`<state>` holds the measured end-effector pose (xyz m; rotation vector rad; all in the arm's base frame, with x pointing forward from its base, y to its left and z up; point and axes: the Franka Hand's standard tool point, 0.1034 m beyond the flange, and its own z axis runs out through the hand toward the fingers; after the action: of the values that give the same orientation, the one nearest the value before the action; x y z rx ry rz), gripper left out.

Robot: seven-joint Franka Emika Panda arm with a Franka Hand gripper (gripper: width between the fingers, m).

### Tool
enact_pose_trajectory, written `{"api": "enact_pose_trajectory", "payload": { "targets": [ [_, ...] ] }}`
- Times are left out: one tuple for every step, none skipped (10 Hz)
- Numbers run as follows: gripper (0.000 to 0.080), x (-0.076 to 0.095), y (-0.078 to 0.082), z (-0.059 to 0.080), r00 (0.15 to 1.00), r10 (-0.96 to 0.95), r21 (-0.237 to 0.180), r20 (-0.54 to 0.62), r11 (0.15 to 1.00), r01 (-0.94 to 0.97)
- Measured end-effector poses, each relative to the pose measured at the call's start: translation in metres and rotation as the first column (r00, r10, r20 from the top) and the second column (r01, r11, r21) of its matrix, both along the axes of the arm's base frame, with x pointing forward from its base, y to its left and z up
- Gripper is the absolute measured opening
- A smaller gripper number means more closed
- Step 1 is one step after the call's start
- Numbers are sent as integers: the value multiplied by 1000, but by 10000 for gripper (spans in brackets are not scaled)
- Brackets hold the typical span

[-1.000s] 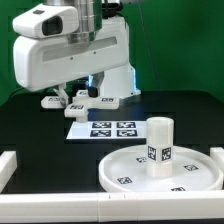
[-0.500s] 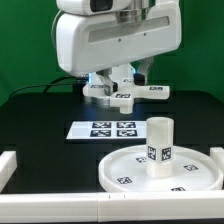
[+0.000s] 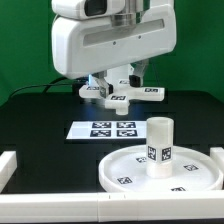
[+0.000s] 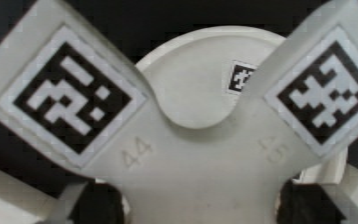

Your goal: Assemble round table

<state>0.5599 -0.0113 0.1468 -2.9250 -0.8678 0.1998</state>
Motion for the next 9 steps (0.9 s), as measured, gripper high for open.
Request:
{"api": "enact_pose_trajectory", "payload": {
  "targets": [
    [429, 4, 13, 2, 1000, 17, 5, 10, 1000, -17],
    [429, 4, 20, 1, 1000, 23, 7, 14, 1000, -23],
    [429, 6, 29, 1, 1000, 24, 7, 20, 1000, -24],
    [429, 5, 38, -1, 999, 28, 10, 16, 1000, -28],
    [429, 5, 35, -1, 1000, 26, 10, 16, 1000, -27],
    [429, 5, 33, -2, 1000, 24, 10, 16, 1000, -24],
    [429, 4, 35, -2, 1000, 25, 10, 16, 1000, -25],
    [429, 3, 38, -3, 999, 29, 11, 18, 1000, -29],
    [429, 5, 41, -3, 999, 33, 12, 24, 999, -33]
  ]
}}
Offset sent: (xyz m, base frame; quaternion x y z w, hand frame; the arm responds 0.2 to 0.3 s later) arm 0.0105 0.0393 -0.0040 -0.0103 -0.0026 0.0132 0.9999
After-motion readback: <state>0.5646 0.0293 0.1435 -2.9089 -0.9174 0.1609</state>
